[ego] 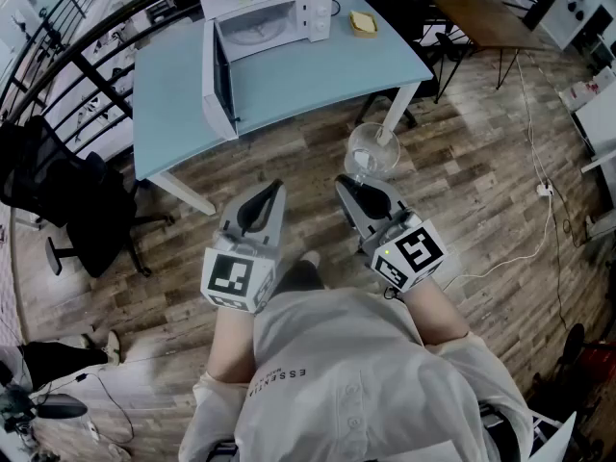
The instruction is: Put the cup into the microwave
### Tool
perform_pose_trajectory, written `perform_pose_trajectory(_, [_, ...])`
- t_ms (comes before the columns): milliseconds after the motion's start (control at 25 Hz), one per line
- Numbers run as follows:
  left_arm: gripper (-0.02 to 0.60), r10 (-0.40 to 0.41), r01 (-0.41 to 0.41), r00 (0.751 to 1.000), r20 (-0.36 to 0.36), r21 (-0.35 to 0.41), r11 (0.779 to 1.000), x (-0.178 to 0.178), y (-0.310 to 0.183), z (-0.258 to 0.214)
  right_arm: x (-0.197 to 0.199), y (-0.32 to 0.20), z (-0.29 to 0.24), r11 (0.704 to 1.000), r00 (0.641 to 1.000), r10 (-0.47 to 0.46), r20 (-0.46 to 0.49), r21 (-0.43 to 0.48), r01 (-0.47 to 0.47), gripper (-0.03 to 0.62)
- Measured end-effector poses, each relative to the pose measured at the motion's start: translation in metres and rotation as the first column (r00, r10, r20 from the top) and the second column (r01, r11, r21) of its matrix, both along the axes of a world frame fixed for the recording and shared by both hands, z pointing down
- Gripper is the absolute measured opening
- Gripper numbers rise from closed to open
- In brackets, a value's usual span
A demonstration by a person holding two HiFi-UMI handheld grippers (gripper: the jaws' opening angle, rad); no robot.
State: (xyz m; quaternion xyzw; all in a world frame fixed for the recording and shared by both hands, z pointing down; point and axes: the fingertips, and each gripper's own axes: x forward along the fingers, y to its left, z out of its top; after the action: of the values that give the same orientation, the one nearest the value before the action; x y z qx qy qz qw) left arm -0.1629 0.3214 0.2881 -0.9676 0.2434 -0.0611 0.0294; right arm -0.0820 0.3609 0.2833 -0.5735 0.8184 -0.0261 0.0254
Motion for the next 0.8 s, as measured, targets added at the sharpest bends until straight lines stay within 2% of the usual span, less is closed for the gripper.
perform_pose_trajectory(560, [0.002, 0.034, -0.034, 0.999, 0.013, -0.024, 0.999, 0.025, -0.007, 0.009, 0.026, -0.004, 0.003, 0.999, 0.999, 0.037, -0.001, -0.005, -0.037, 0.025])
perform_pose_trajectory(800, [0.002, 0.040, -0.038, 0.999, 0.027, -0.061, 0.997, 0.034, -0.019, 0.025, 0.040, -0.017, 0.016, 0.998, 0.999, 0.045, 0.025, -0.039, -0.044, 0.025])
